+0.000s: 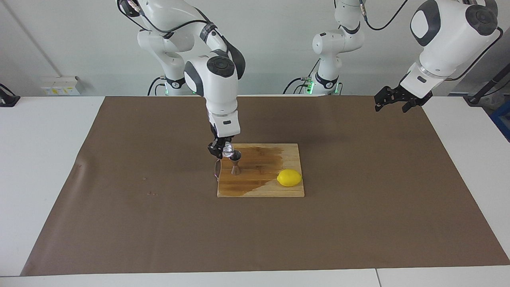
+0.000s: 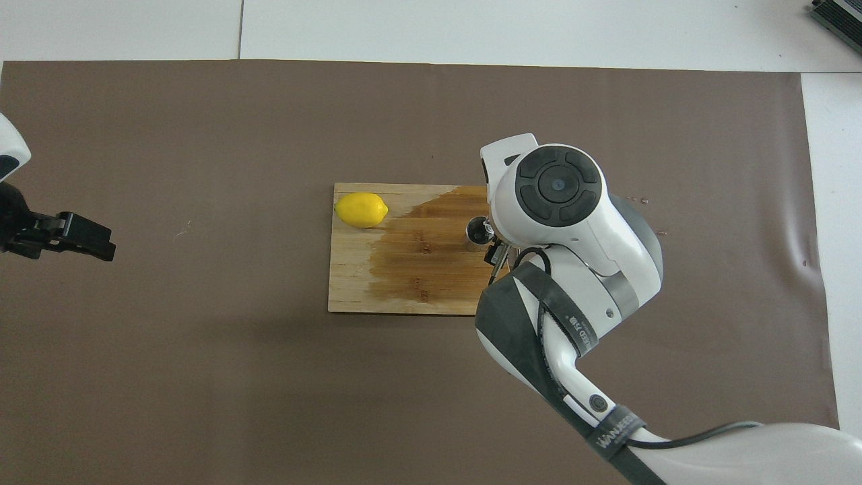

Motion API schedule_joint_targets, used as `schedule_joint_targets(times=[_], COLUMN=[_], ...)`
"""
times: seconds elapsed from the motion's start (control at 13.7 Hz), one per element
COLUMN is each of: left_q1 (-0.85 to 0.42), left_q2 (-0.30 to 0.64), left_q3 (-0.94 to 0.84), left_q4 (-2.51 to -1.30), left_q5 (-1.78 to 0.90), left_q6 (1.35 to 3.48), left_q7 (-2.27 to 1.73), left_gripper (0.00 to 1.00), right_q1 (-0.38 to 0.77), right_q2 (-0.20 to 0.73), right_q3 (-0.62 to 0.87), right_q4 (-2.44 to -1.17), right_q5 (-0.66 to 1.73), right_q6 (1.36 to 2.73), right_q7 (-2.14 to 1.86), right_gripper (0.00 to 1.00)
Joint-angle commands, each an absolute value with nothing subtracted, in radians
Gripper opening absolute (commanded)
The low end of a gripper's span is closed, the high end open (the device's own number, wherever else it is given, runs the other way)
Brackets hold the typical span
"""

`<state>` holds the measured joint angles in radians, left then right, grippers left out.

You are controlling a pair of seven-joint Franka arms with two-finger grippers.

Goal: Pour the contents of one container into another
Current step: 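Hold the tilted glass above the metal cup to pour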

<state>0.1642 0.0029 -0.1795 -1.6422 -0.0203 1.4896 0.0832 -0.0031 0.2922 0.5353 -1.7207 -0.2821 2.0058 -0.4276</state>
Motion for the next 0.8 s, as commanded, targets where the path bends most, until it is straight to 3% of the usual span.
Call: schedule_joint_targets(times=[0.0, 0.73], left_q1=[0.166, 0.166], left_q2=[-0.018, -0.018], left_q3=[-0.176, -0.178], left_q4=[-1.657, -1.657], left_q5=[-0.026, -0.026], left_q6=[1.477, 1.477], left_q7=[0.075, 0.075], left_gripper=[1.00, 1.00], right_q1=[-0.006, -0.021], right_q2=[0.310, 0.315], right_q3=[0.557, 0.557], right_q4=[-1.694, -1.700], right_q5=[-0.316, -0.250], right_q6=[1.988, 2.028], right_q7=[-0.399, -0.489], right_gripper=[0.00, 0.00])
